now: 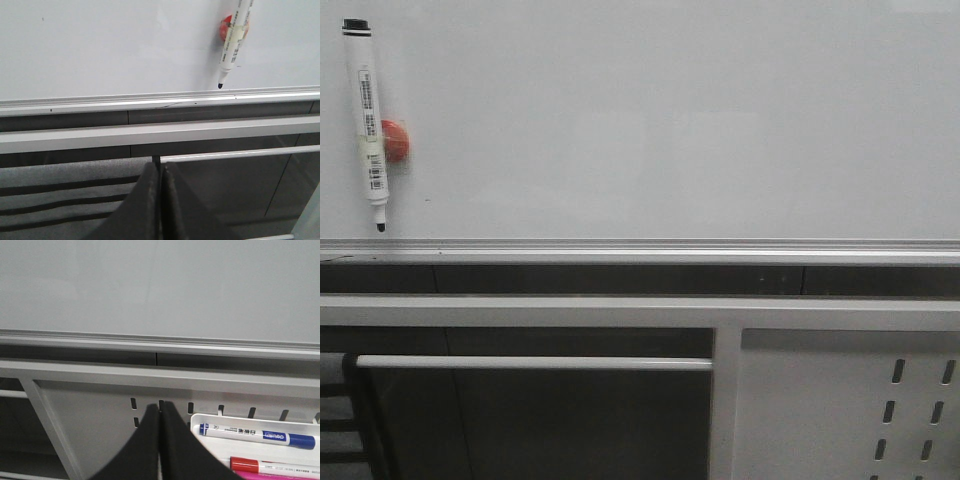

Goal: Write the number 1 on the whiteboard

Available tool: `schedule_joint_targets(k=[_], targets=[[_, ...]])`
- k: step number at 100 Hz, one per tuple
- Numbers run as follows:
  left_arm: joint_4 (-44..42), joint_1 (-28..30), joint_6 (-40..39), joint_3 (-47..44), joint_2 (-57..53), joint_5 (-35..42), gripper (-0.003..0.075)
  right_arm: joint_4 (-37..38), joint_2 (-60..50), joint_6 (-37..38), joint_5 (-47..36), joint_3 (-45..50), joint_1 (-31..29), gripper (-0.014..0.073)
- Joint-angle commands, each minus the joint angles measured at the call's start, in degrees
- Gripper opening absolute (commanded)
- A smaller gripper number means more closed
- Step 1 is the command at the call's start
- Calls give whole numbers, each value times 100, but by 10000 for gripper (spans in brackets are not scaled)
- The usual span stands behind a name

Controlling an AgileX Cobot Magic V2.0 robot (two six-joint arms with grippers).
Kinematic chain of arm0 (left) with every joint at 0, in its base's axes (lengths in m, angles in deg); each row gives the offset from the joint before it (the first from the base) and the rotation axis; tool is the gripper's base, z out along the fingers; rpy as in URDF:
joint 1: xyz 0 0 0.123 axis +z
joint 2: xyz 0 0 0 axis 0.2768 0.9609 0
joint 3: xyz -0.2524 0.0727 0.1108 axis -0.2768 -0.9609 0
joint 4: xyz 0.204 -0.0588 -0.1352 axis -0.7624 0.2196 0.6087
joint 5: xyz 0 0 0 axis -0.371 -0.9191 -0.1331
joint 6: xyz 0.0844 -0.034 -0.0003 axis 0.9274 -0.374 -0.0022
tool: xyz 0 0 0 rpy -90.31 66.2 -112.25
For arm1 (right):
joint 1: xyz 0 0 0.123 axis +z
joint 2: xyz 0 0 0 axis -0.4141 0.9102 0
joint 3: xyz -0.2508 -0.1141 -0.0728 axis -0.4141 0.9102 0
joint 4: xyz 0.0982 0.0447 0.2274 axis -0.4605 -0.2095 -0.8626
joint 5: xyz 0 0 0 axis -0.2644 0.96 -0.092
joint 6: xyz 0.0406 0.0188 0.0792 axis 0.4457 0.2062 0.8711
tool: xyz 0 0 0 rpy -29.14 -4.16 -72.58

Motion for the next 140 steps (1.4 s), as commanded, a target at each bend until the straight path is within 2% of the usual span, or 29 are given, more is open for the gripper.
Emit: schedule_joint_targets(k=[1, 80, 87, 93, 100, 109, 118, 123, 140], targets=[[55, -23, -25, -124, -146, 334, -18, 6, -119, -17, -141, 157, -46, -71], [67, -23, -25, -124, -146, 375, -18, 96, -119, -17, -231, 157, -46, -71], [461, -23, -25, -124, -146, 499, -18, 115, -119, -17, -702, 157, -46, -71], [1397, -23, -25, -124, -146, 706, -18, -92, -119, -17, -1336, 157, -46, -71], [2633, -23, -25, -124, -146, 907, -18, -667, -119, -17, -1959, 157, -46, -71], [3455, -23, -25, -124, -146, 1153, -18, -1278, -119, -17, -2621, 157, -46, -71], [4387, -23, -25, -124, -146, 1446, -18, -1790, -119, -9, -2927, 157, -46, -71], [4685, -23, -25, -124, -146, 1447, -18, -1984, -119, -9, -2967, 157, -46, -71], [4908, -23, -25, -72, -146, 1596, -17, -2801, -119, -9, -3167, 74, -46, -71]])
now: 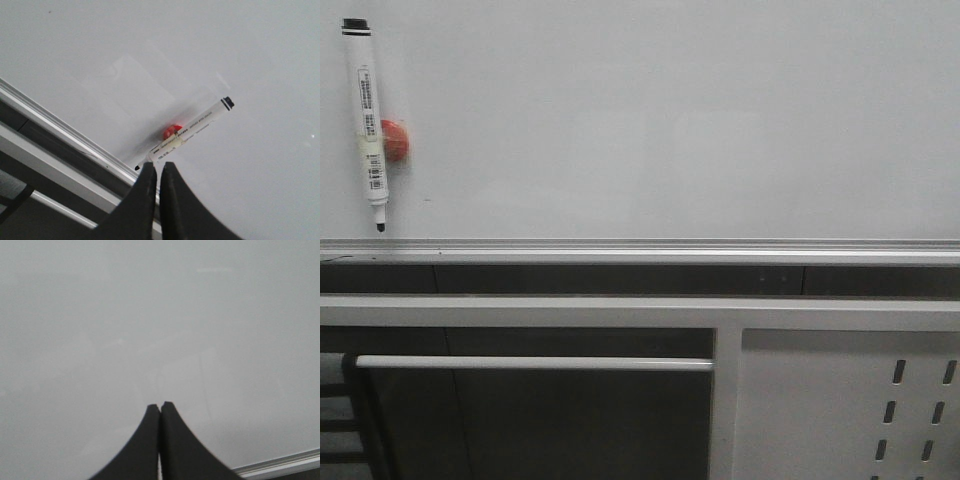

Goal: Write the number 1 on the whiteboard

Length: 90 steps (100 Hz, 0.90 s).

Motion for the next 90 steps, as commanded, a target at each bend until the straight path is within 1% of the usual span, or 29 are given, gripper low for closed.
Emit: schedule_joint_targets(k=[1, 6, 14, 20, 27, 35, 39, 42, 49, 53, 57, 61, 67, 80, 90], targets=[[304, -23, -25, -61, -146, 388, -17, -322, -119, -9, -457, 57, -46, -71], [304, -23, -25, 37, -146, 267, -17, -322, -119, -9, -168, -150, -46, -71], [227, -23, 167, 309, -122, 7, -17, -152, -107, -9, 559, -568, -46, -71], [79, -23, 404, 576, -42, -256, -17, 208, -58, -19, 1036, -970, -46, -71], [-190, -23, 878, 978, 111, -592, -17, 621, 67, -19, 1647, -1438, -46, -62], [-538, -23, 1559, 1495, 404, -975, 9, 871, 268, -209, 2318, -1893, -46, -10], [-622, -23, 1908, 1735, 648, -1124, 52, 885, 353, -338, 2557, -2084, -46, 35], [-640, -23, 2149, 1883, 762, -1200, 77, 885, 433, -385, 2661, -2182, -46, 71], [-650, -23, 2654, 2199, 1216, -1322, 190, 885, 581, -394, 2805, -2327, -46, 169], [-650, -23, 2801, 2331, 1476, -1367, 244, 885, 650, -394, 2878, -2388, -46, 221], [-650, -23, 2909, 2462, 1692, -1392, 303, 875, 734, -394, 2931, -2412, -46, 256], [-650, -23, 2999, 2571, 1954, -1439, 344, 875, 805, -394, 2983, -2422, -46, 286], [-650, -23, 3182, 2699, 2289, -1528, 370, 875, 868, -394, 3017, -2428, -46, 303], [-650, -44, 3748, 2938, 3001, -1583, 369, 875, 934, -406, 3017, -2428, -46, 304], [-650, -233, 3921, 3059, 3396, -1347, 368, 875, 934, -406, 3017, -2428, -46, 304]])
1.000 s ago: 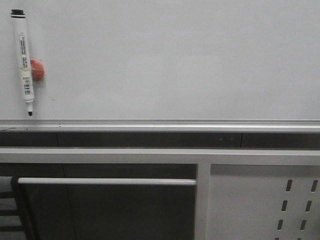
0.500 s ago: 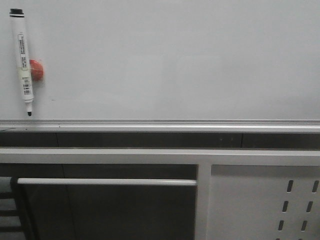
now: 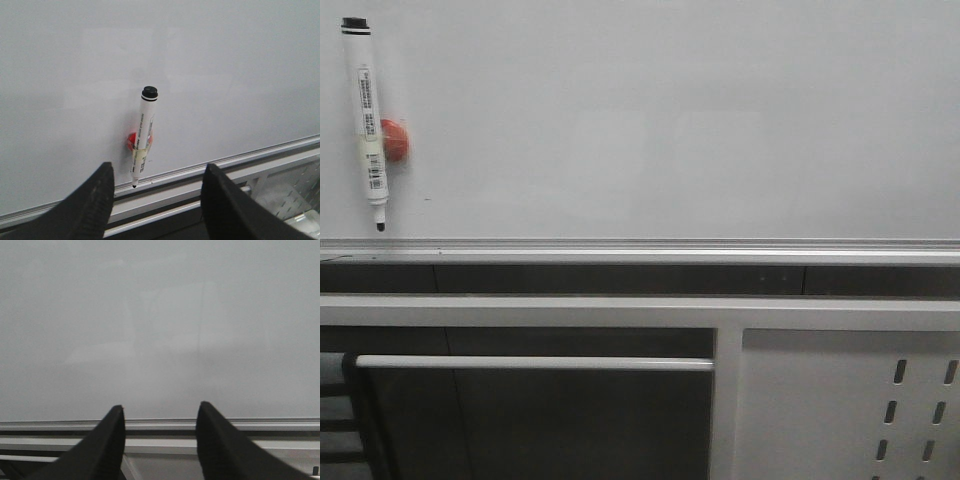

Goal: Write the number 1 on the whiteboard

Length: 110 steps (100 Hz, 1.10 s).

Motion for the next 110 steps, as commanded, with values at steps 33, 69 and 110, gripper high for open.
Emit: schedule_joint_targets(k=[33, 69, 110], targets=[[51, -982, 490, 364, 1029, 1221, 369, 75, 129, -61, -411, -221, -46, 304], [-411, -1774, 500, 353, 2081, 2491, 368, 108, 129, -61, -411, -221, -46, 304], [664, -1798, 480, 353, 3126, 3059, 369, 108, 129, -61, -398, -221, -46, 304]])
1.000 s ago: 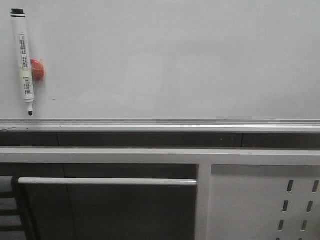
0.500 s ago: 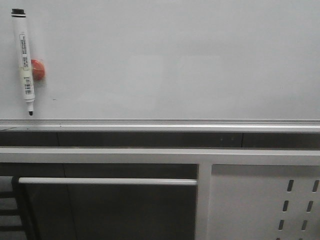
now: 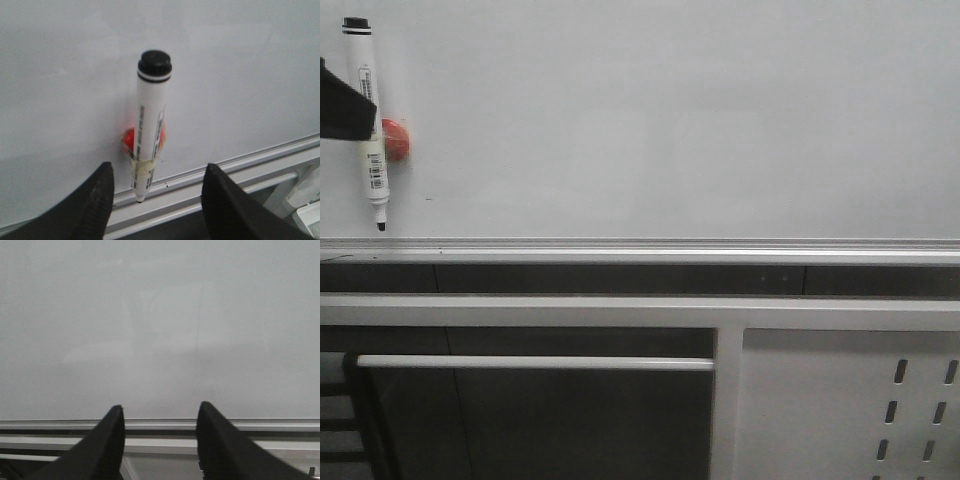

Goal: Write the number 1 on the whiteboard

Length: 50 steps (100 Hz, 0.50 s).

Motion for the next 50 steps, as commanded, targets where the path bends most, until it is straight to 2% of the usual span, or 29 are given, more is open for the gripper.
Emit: schedule_joint_targets(k=[1, 50], targets=[[108, -48, -10, 195, 117, 301, 369, 50, 129, -53, -420, -208, -46, 304], [121, -48, -10, 195, 501, 899, 369, 86, 129, -53, -420, -208, -46, 304]])
